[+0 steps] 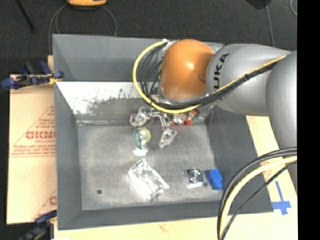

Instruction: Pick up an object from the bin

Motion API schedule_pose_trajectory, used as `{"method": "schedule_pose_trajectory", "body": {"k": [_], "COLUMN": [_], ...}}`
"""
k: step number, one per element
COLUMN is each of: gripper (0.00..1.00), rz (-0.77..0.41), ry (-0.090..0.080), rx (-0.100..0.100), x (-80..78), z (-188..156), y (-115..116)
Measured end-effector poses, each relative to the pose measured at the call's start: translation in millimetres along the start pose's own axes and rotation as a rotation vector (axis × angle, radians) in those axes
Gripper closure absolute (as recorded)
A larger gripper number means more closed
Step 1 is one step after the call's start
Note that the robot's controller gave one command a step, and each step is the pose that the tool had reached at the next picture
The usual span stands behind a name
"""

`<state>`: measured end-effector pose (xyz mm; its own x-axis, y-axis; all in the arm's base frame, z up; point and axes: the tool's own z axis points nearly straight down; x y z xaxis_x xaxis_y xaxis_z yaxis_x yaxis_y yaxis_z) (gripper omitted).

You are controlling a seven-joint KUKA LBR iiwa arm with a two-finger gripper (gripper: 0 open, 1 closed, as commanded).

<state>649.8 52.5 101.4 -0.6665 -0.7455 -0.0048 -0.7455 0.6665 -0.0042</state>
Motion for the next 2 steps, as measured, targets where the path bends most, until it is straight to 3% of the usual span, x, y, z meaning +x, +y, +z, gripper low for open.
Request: {"method": "schedule_pose_trajectory", "body": {"k": [1,2], "gripper": [0.0,0.0], "rz": [-0.28,-0.372], "ry": [-0.002,-0.002], "rx": [0.001,0.007], "x": [-1.5,-4.2], "z": [24.4,24.1], "y": [-6.0,0.4]}}
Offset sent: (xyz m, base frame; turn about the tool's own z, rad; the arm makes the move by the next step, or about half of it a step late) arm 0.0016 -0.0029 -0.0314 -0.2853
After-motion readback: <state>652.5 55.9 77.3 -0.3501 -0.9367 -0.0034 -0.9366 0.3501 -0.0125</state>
